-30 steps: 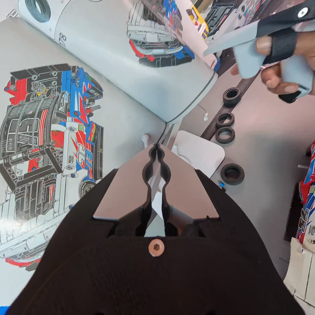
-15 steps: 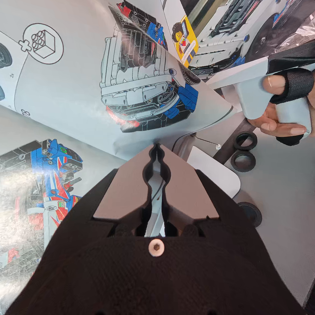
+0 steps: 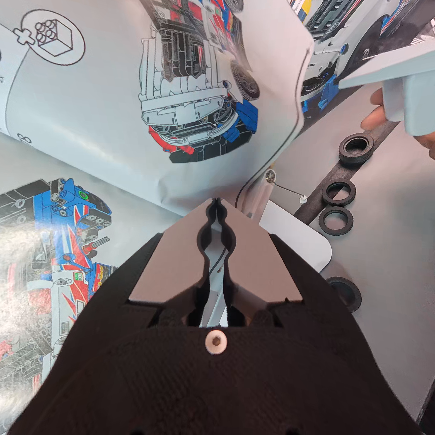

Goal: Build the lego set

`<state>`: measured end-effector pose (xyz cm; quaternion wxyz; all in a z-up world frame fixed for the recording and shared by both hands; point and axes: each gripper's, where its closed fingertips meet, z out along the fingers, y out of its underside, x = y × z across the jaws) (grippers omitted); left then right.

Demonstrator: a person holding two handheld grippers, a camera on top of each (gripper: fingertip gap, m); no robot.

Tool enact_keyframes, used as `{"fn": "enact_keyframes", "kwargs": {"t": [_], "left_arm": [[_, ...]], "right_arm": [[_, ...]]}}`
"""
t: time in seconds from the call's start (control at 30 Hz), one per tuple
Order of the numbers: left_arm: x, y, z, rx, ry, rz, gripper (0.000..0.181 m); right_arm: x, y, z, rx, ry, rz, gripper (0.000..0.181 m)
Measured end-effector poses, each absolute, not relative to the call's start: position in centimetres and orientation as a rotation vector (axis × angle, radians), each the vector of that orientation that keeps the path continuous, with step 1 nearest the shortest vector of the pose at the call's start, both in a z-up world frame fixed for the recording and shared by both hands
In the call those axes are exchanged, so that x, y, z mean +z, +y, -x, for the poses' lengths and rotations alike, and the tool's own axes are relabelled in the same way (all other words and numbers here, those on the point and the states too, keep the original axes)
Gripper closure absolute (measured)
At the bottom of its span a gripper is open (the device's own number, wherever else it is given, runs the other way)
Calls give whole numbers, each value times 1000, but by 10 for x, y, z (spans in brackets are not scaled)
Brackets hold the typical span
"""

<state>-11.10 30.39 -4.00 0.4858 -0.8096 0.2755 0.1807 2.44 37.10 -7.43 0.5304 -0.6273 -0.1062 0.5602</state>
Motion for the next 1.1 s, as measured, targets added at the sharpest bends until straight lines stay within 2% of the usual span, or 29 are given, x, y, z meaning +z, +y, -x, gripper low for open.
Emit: {"fn": "enact_keyframes", "kwargs": {"t": [0.07,0.17,0.23,0.4,0.57,0.63,0.77,1.1], "left_arm": [[-40,305,110,440,655,1974,181],[-41,307,109,463,657,1979,181],[-42,308,109,484,669,1979,181],[-42,310,110,493,676,1989,181],[-44,304,107,460,703,2002,181],[-46,301,105,464,726,2009,181],[-48,295,100,449,751,2030,181],[-43,291,83,323,799,2024,181]], "right_arm": [[-83,370,-24,1419,-222,1527,127],[-95,337,16,1561,-497,1573,103],[-89,336,33,1557,-552,1542,94],[-67,352,66,1648,-570,1477,101],[-72,344,56,1664,-557,1484,124],[-75,333,51,1626,-589,1485,127],[-76,315,48,1573,-627,1494,122],[-85,300,43,1340,-755,1553,125]]}}
